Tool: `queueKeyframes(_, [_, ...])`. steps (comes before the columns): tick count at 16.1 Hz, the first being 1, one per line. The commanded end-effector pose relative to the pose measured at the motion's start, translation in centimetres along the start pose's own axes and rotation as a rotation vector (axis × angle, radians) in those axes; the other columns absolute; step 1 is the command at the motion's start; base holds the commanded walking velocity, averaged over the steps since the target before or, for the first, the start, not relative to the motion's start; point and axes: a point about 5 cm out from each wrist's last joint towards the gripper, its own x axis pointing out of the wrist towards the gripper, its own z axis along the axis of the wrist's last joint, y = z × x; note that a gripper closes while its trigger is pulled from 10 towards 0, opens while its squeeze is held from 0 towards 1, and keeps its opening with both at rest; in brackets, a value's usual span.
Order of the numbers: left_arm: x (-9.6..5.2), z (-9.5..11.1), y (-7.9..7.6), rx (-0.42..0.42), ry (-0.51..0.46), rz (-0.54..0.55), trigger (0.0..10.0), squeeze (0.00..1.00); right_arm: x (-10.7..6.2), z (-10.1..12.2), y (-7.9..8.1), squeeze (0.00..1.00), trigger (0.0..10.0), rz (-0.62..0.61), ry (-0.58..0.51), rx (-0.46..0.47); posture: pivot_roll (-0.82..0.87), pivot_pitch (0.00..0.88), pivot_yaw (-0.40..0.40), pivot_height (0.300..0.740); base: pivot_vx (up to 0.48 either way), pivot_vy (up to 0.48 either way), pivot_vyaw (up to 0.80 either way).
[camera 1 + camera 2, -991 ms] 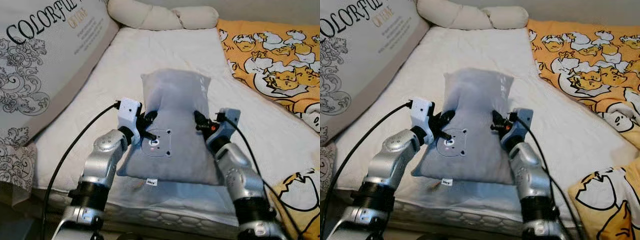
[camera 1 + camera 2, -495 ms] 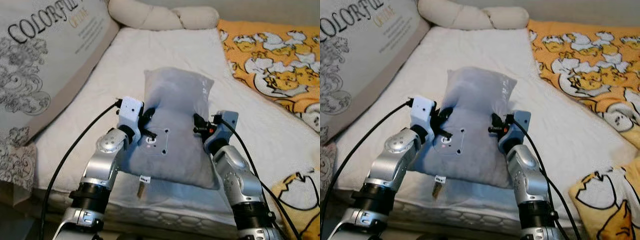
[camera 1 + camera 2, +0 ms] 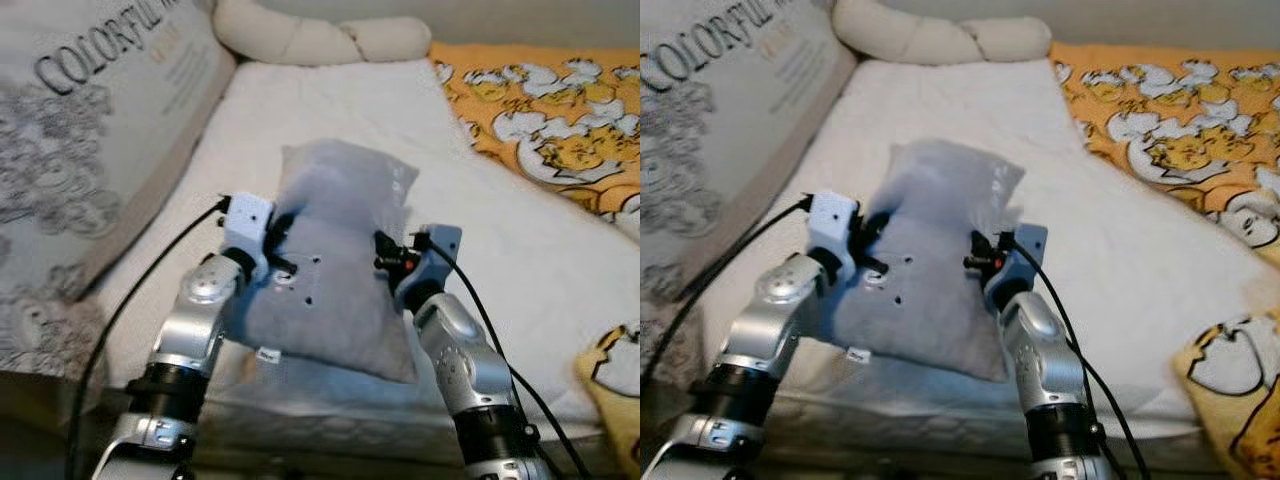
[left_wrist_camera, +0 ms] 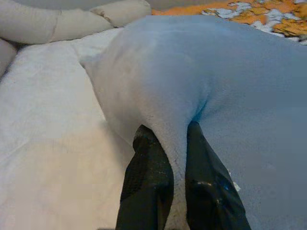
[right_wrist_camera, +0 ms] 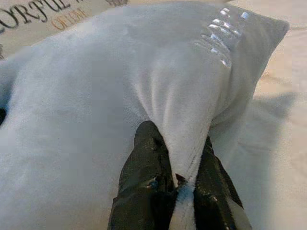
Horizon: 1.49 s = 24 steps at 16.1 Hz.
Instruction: Clean up the room
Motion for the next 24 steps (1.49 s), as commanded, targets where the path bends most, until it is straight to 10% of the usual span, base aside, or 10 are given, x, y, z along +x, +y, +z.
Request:
queueKeyframes(1, [-0.1,1.1,0.9,0.029,-0.031,0.033,10.0,0.0,-0.2,0.3,-0.7,0.0,10.0,-0.039,-0.02,0.01,0.08,0.0,0.061,0.74,0.0,0.345,0.0])
queueKeyframes(24, [-0.3,1.1,1.8,-0.011,-0.057,0.091,10.0,0.0,-0.3,0.3,-0.8,0.0,10.0,-0.025,0.016,-0.063,0.06,0.0,0.043,0.74,0.024,0.178,-0.08])
